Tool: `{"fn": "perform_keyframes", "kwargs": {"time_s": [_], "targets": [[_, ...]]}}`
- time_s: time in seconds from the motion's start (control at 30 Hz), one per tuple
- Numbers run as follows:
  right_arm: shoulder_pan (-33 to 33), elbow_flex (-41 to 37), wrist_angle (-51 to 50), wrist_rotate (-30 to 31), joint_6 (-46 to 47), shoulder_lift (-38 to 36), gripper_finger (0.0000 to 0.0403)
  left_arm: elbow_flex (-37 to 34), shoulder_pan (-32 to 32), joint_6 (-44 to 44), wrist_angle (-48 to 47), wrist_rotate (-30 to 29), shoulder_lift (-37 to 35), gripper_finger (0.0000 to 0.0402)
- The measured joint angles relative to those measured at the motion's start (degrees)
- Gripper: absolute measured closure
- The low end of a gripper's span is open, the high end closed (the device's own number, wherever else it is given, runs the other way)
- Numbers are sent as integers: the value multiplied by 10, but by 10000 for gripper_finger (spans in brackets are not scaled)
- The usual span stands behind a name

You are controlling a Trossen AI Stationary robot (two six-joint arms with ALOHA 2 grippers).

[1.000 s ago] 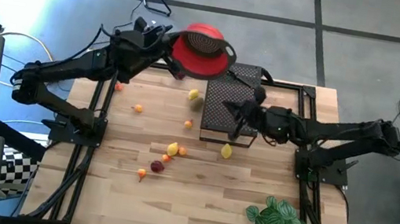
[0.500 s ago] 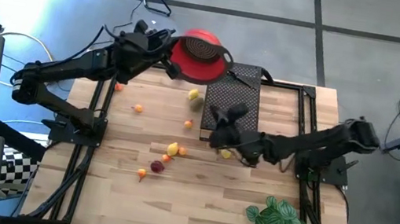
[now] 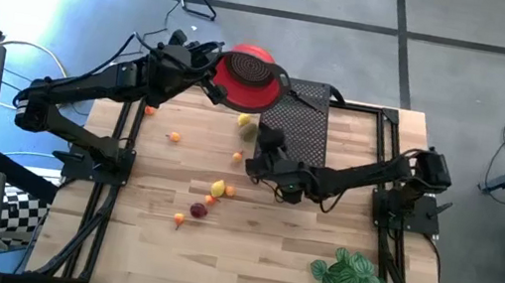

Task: Pick & Place Fruit
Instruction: Put the red strainer bowl on the shelf

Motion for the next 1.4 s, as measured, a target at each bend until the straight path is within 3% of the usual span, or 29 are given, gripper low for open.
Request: {"fn": "perform_keyframes", "kwargs": {"time_s": [0.33,0.53,0.9,1.4], "targets": [[-6,0,22,-44,-4,-1,189,0,0,-16,-3,34,0,398],[-38,0,21,-41,-4,-1,142,0,0,-27,-7,37,0,398],[-80,0,-18,-93,-4,-1,157,0,0,-28,-11,48,0,398],[-105,0,-17,-121,-4,-1,257,0,0,-43,-19,60,0,398]]}}
